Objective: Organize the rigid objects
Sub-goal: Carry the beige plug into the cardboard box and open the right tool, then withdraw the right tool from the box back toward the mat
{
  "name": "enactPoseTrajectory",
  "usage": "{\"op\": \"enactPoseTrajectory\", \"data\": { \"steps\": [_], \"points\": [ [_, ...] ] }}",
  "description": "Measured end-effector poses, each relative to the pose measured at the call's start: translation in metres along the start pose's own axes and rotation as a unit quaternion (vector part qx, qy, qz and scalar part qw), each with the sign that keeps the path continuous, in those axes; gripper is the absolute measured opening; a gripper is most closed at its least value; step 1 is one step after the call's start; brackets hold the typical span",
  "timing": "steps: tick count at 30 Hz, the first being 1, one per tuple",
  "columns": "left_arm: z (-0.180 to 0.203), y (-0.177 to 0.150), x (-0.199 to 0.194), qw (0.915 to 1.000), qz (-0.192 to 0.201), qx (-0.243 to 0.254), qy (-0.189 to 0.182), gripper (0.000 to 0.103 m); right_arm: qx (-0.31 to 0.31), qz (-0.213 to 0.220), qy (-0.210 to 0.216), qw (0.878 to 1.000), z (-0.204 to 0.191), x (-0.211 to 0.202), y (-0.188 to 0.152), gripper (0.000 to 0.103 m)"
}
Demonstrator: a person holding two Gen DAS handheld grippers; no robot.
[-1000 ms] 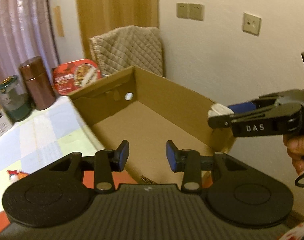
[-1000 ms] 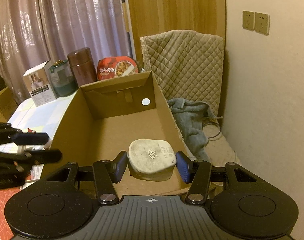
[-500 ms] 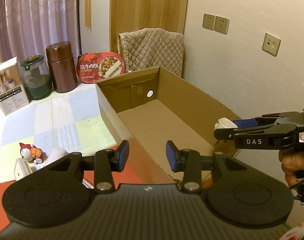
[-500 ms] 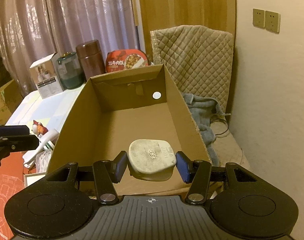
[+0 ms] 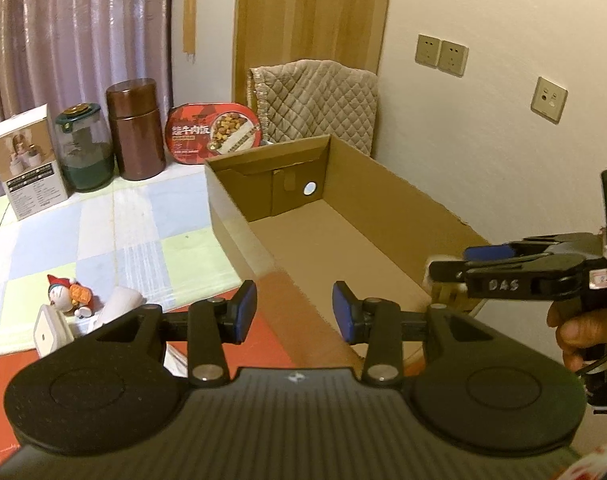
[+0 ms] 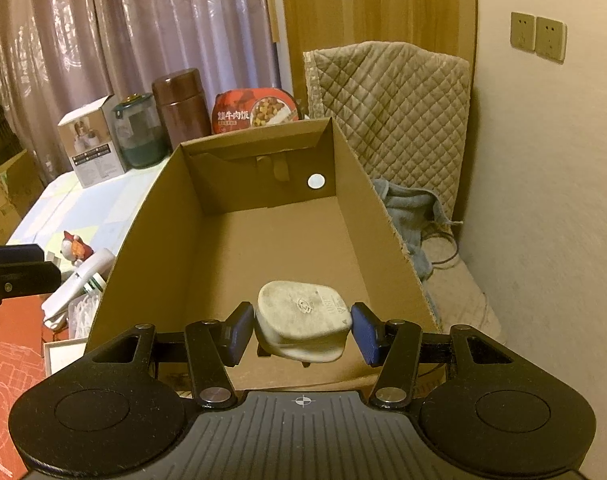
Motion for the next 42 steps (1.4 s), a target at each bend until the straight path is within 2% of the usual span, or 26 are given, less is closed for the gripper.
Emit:
{"op": "enactPoseTrajectory", "data": {
  "steps": [2,4,15,25,36,39,42],
  "points": [
    [-0.006,-0.003,-0.002,1.0,-0.002,-0.007,0.005,0.037,0.008,0.016,-0.001,1.0,0.002,-0.007,0.003,0.067],
    [-0.012,-0.006,-0.005,0.9999,-0.003,-0.013,0.01,0.037,0.014,0.026,0.0,1.0,0.002,-0.014,0.007,0.07],
    [-0.045,-0.02,-0.04,0.9974,-0.003,-0.056,0.044,0.037,0.031,0.054,0.007,0.998,-0.016,-0.056,0.016,0.07],
    [-0.093,-0.044,-0.09,0.992,0.003,-0.09,0.088,0.043,0.016,0.078,0.042,0.996,-0.075,-0.097,0.022,0.071],
    [-0.157,-0.085,-0.139,0.9801,0.0,-0.127,0.152,0.05,-0.013,0.053,0.092,0.994,-0.153,-0.099,-0.011,0.076],
    [-0.169,-0.093,-0.146,0.9775,-0.003,-0.134,0.163,0.055,-0.021,0.04,0.101,0.994,-0.169,-0.092,-0.024,0.081],
    [-0.178,-0.1,-0.15,0.9759,-0.005,-0.138,0.169,0.063,-0.038,0.029,0.107,0.993,-0.185,-0.083,-0.037,0.09]
  ]
}}
Point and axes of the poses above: each gripper's, at about its wrist camera, not at the fingertips, and x roughly the way its jaws point, z to its right, y to its top, the point moved 7 cm from there along x, roughly the way its jaws point, and after that the axes turned 9 degrees about y, right-handed, at the moved point
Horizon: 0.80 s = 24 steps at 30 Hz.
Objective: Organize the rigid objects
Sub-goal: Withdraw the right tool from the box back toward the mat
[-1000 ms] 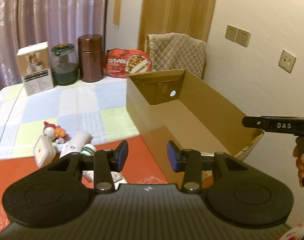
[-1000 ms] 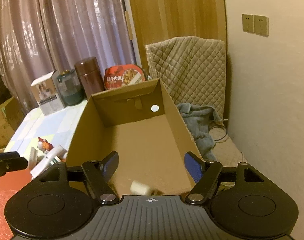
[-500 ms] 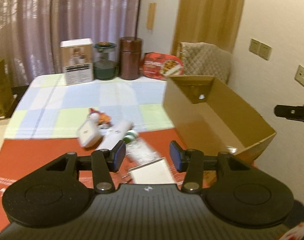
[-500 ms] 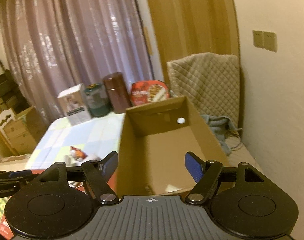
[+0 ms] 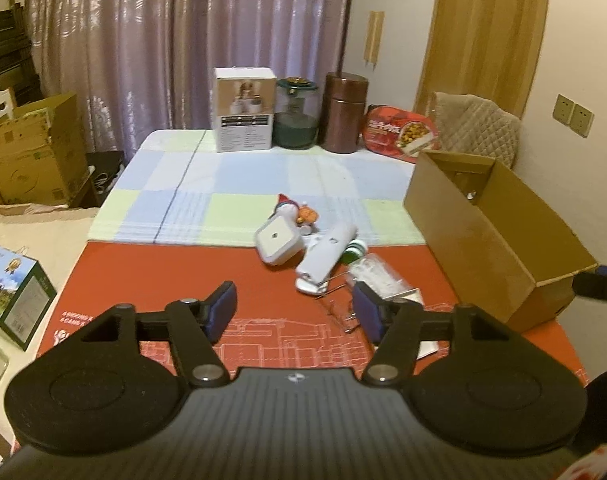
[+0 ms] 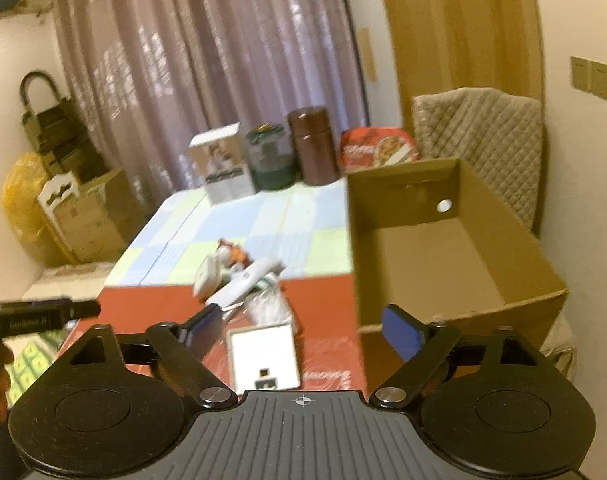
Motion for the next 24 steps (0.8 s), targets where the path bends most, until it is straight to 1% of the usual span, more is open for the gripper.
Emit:
{"op": "enactPoseTrajectory", "data": {
  "steps": [2,4,6,10,14,18,24],
  "points": [
    [-0.005,-0.002,0.001,1.0,-0.002,-0.002,0.002,0.068,-0.005,-0.007,0.006,1.0,-0.008,0.007,-0.007,0.094],
    [-0.01,-0.004,0.003,1.0,-0.005,-0.003,0.003,0.071,-0.007,-0.015,0.01,1.0,-0.012,0.015,-0.013,0.097],
    [-0.012,-0.005,0.006,1.0,-0.003,0.003,-0.001,0.073,-0.008,-0.024,0.013,1.0,-0.018,0.024,-0.018,0.098],
    [-0.014,-0.006,0.012,0.9999,-0.002,0.012,-0.006,0.082,-0.013,-0.04,0.022,0.999,-0.027,0.042,-0.028,0.1],
    [-0.017,-0.008,0.024,0.9999,-0.01,0.011,-0.008,0.084,-0.018,-0.053,0.026,0.998,-0.03,0.061,-0.036,0.1],
    [-0.018,-0.01,0.038,0.9997,-0.019,0.01,-0.006,0.084,-0.022,-0.056,0.033,0.998,-0.033,0.077,-0.042,0.1],
    [-0.017,-0.013,0.062,0.9994,-0.032,0.009,-0.009,0.088,-0.044,-0.074,0.026,0.996,-0.034,0.111,-0.056,0.1]
  ]
}}
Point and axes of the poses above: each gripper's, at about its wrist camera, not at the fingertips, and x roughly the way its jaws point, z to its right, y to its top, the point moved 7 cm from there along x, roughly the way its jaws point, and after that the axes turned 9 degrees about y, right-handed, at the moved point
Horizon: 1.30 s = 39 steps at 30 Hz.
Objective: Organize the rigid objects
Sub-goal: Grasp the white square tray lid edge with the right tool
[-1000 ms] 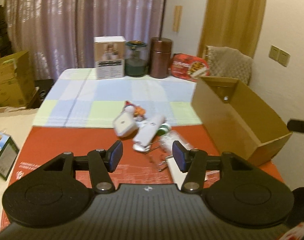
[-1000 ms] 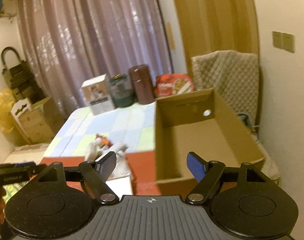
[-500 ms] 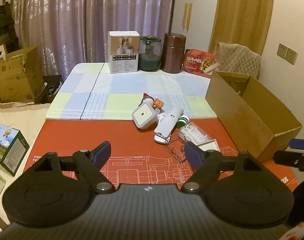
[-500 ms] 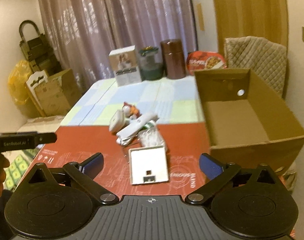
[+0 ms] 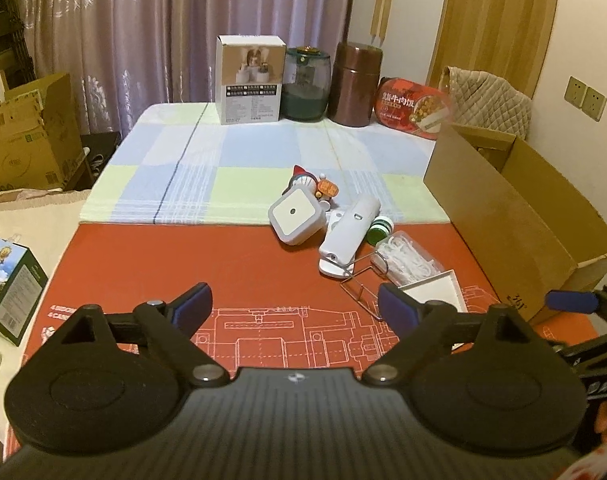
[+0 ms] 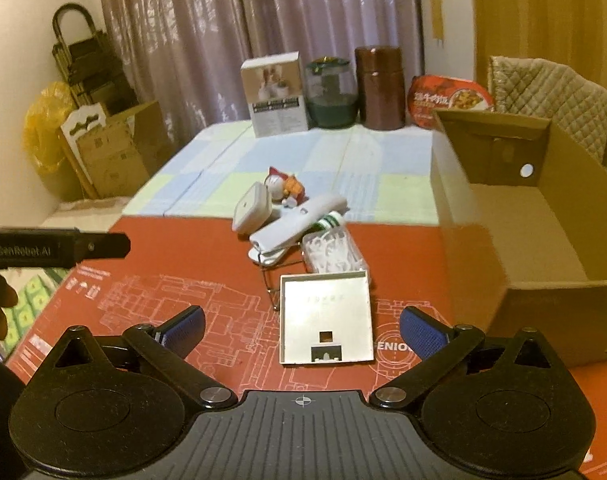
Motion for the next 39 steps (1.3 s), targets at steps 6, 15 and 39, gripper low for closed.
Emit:
{"op": "enactPoseTrajectory", "data": {
  "steps": [6,15,39],
  "points": [
    [0.006,-0.002,0.028,0.9999,-0.013,0.008,-0.008,0.088,0.001,-0.02,-0.009,1.0,0.012,0.036,-0.011,0.1],
    [0.006,-0.013,0.062,0.9995,-0.029,0.007,-0.014,0.088,0.011,-0.04,-0.014,0.999,0.03,0.079,-0.019,0.1],
    [0.005,-0.027,0.099,0.9989,-0.029,-0.004,-0.036,0.088,0.004,-0.06,-0.027,0.998,0.045,0.114,-0.024,0.084]
  ]
}}
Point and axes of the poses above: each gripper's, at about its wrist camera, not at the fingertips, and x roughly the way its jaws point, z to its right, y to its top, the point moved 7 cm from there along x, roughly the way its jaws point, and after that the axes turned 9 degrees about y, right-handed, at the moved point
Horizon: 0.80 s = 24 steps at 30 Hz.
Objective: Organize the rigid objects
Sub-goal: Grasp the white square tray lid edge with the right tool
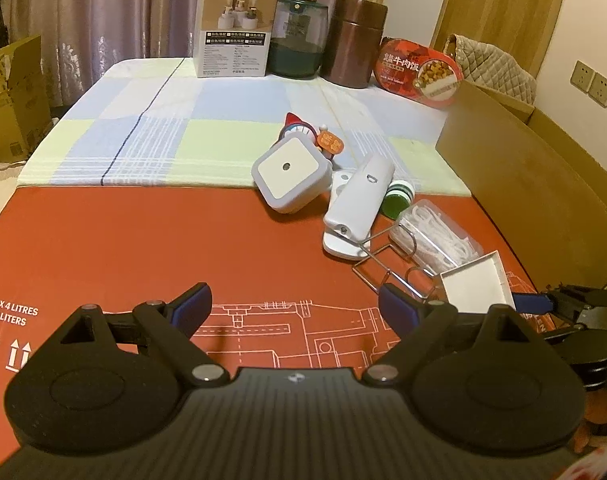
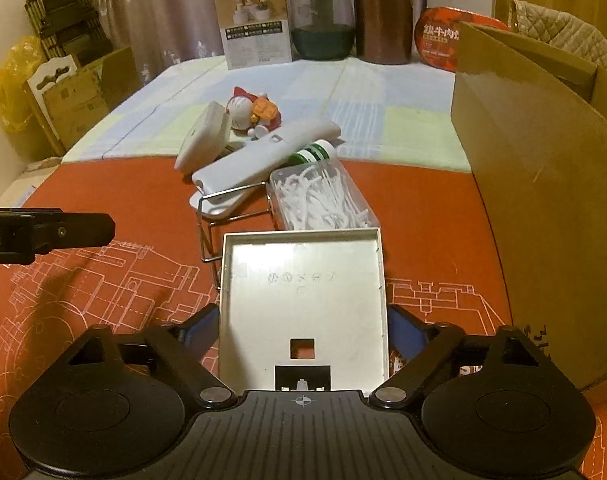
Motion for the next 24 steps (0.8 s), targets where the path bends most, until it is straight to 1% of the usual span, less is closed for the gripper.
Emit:
{"op": "enactPoseTrajectory", "data": {
  "steps": [5,11,15,18,21,24],
  "points": [
    [0.007,-0.001,0.002,0.9998,0.001,0.017,-0.009,0.088,0.001,0.008,-0.005,1.0,0.001,-0.005,0.002,0.083],
    [0.03,-0.002,0.006,0.9963,0.005,0.077,-0.037,0.088,0.01,0.028,-0.019,0.999,0.009,-0.018,0.01,0.083],
    [0.046,-0.002,0.013,0.9928,0.008,0.108,-0.051,0.088,0.013,0.032,-0.028,0.999,0.014,-0.022,0.013,0.083],
    [0.056,-0.001,0.021,0.9911,0.009,0.117,-0.063,0.088,0.013,0.03,-0.037,0.999,0.017,-0.023,0.013,0.083],
    [0.062,0.005,0.031,0.9913,0.009,0.11,-0.072,0.088,0.016,0.029,-0.047,0.998,0.021,-0.024,0.012,0.083],
    [0.063,0.008,0.041,0.9918,0.008,0.11,-0.065,0.088,0.021,0.028,-0.05,0.998,0.026,-0.025,0.012,0.083]
  ]
}}
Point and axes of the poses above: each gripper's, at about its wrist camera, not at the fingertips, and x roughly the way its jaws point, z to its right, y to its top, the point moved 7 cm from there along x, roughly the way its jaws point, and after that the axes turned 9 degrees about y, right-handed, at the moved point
